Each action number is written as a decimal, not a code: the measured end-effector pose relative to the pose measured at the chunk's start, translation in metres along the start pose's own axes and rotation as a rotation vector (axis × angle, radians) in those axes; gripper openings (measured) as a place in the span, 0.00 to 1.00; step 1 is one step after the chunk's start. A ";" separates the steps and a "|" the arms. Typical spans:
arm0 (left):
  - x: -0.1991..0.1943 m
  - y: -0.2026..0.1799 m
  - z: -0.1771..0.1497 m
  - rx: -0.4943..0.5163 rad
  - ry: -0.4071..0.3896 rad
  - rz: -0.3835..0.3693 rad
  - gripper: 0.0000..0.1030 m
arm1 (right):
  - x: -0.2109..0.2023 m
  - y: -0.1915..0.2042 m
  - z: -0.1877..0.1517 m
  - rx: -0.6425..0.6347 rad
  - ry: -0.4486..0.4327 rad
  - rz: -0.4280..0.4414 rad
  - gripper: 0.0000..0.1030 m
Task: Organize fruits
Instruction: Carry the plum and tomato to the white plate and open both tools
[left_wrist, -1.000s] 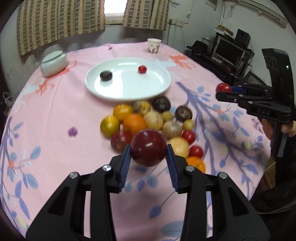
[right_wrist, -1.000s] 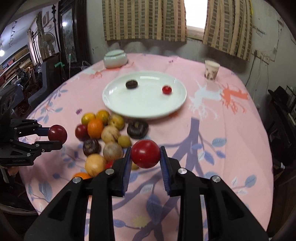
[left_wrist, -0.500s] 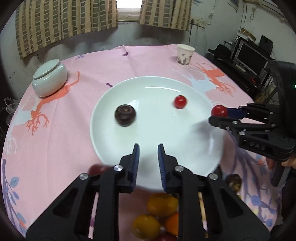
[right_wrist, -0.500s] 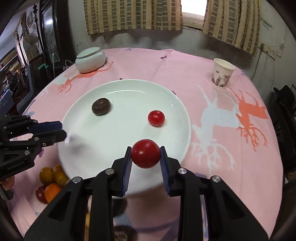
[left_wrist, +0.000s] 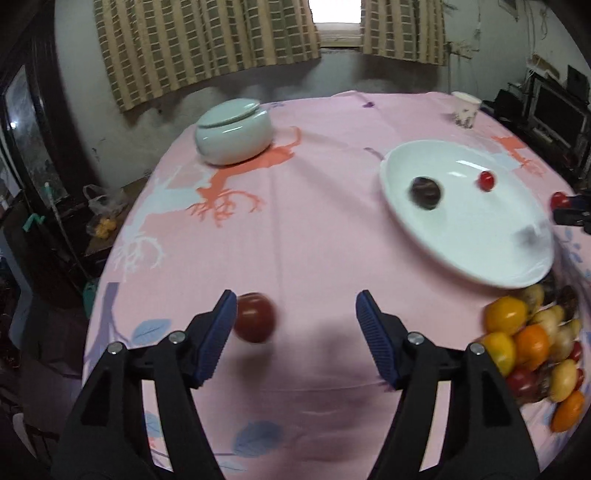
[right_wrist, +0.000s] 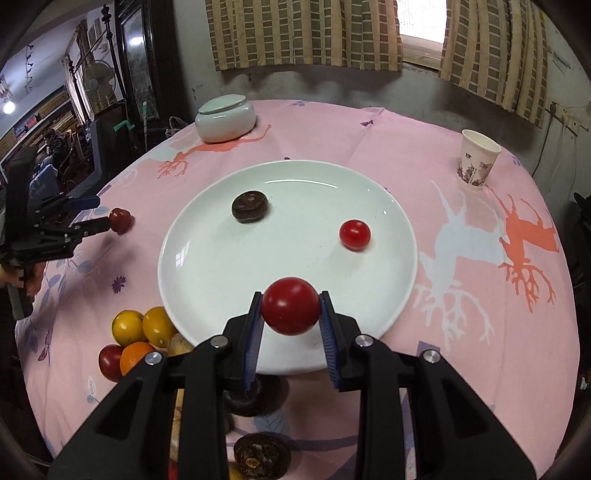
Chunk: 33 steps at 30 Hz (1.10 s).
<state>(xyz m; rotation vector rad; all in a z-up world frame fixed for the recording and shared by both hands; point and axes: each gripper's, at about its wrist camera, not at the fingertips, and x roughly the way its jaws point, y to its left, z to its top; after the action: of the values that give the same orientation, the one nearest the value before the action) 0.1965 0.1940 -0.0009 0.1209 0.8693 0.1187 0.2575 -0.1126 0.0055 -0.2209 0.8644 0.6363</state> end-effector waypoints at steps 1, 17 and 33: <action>0.005 0.012 -0.004 -0.008 0.001 0.005 0.66 | -0.003 0.001 -0.002 -0.001 -0.002 -0.005 0.29; 0.045 0.016 -0.023 -0.058 0.039 -0.218 0.40 | -0.026 0.016 -0.018 0.048 -0.016 -0.028 0.29; 0.038 -0.007 -0.014 -0.001 0.048 -0.168 0.38 | -0.026 0.017 -0.025 0.043 -0.009 -0.018 0.29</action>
<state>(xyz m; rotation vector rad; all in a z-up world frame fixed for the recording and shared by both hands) 0.2104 0.1933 -0.0393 0.0442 0.9241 -0.0356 0.2193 -0.1206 0.0106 -0.1870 0.8657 0.6005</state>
